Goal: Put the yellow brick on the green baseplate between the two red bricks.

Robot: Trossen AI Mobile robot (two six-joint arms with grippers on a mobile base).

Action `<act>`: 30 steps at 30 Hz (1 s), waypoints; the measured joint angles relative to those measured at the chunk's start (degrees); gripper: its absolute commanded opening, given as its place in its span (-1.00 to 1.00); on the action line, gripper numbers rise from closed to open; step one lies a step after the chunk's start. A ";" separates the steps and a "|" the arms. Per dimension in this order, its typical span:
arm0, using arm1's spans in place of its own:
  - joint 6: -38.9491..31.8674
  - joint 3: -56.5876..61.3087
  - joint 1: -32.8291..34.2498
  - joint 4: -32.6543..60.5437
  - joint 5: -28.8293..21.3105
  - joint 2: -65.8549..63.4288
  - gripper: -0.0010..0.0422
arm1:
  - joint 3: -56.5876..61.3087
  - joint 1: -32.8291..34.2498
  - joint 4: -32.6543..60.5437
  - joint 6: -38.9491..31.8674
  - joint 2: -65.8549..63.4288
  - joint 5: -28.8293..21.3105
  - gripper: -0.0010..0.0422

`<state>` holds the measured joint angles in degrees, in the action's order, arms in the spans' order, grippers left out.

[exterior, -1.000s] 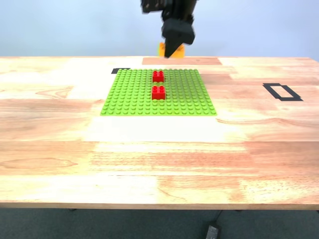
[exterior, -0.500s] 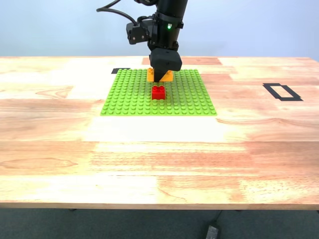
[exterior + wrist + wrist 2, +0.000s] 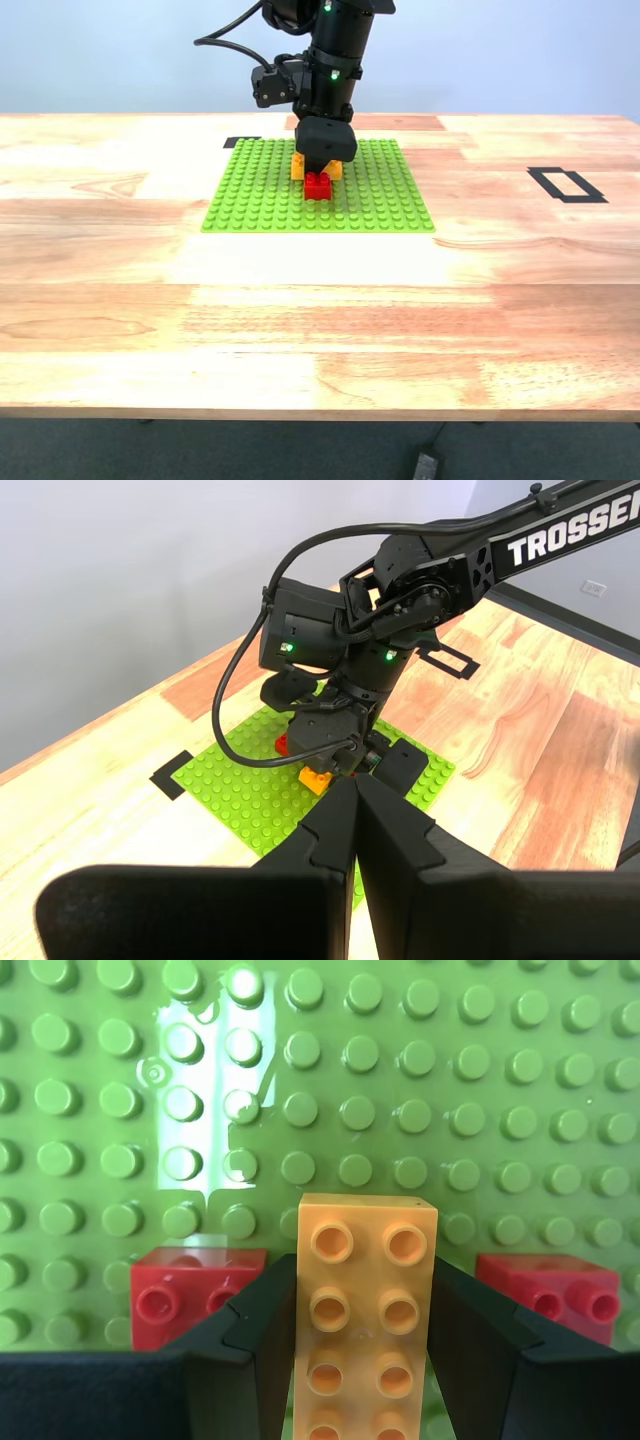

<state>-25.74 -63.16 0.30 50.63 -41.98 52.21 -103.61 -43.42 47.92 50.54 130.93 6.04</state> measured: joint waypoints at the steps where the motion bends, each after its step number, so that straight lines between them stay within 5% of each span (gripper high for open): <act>1: 0.00 0.00 0.00 0.00 0.00 0.00 -0.96 | -0.02 0.00 -0.04 -0.15 0.15 -0.02 -0.93; 9: -0.11 0.00 0.00 -0.04 0.00 -0.04 -0.96 | 0.39 0.20 -0.39 -0.85 0.26 -0.02 -0.88; 22: -0.17 0.00 0.00 -0.11 0.00 -0.02 -0.96 | 2.14 1.11 -2.12 -2.51 -0.07 0.07 0.05; 30: -0.17 0.00 0.00 -0.07 0.00 -0.02 -0.96 | 2.51 0.79 -2.80 -2.95 -1.27 -0.90 0.11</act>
<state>-25.91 -63.16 0.30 50.57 -41.98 52.18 -101.10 -42.63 45.12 47.59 129.67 5.15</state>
